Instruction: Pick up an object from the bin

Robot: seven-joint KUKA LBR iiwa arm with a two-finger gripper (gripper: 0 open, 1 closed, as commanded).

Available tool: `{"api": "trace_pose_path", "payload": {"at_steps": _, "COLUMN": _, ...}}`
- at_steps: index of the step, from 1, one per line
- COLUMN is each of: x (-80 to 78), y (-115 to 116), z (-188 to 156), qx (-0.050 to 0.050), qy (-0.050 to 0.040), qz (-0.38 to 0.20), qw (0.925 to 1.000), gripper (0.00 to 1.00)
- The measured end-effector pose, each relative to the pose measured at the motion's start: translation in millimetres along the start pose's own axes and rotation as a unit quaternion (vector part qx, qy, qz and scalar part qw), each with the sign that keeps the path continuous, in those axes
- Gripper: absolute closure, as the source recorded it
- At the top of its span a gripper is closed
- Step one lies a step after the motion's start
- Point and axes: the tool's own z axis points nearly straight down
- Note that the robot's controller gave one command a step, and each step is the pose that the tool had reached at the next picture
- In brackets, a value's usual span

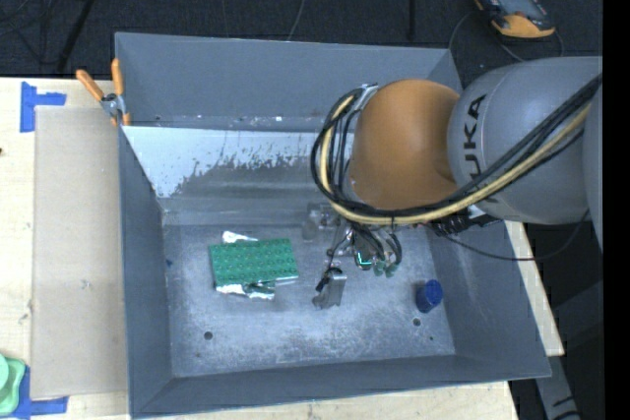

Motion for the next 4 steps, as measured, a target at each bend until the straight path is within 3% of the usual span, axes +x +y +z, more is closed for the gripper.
{"api": "trace_pose_path", "payload": {"at_steps": 1, "x": -29.3, "y": 66, "z": 91, "qx": 0.0, "qy": -0.0044, "qz": -0.235, "qw": 0.972, "gripper": 0.0}}
{"api": "trace_pose_path", "payload": {"at_steps": 2, "x": -32.0, "y": 64, "z": 86, "qx": 0.0, "qy": -0.0075, "qz": -0.232, "qw": 0.9727, "gripper": 1.0}}
{"api": "trace_pose_path", "payload": {"at_steps": 3, "x": -40.7, "y": 68, "z": -104, "qx": 0.001, "qy": -0.0098, "qz": -0.244, "qw": 0.9696, "gripper": 1.0}}
{"api": "trace_pose_path", "payload": {"at_steps": 4, "x": -29.3, "y": 128, "z": -88, "qx": 0.0, "qy": -0.0048, "qz": -0.268, "qw": 0.9634, "gripper": 1.0}}
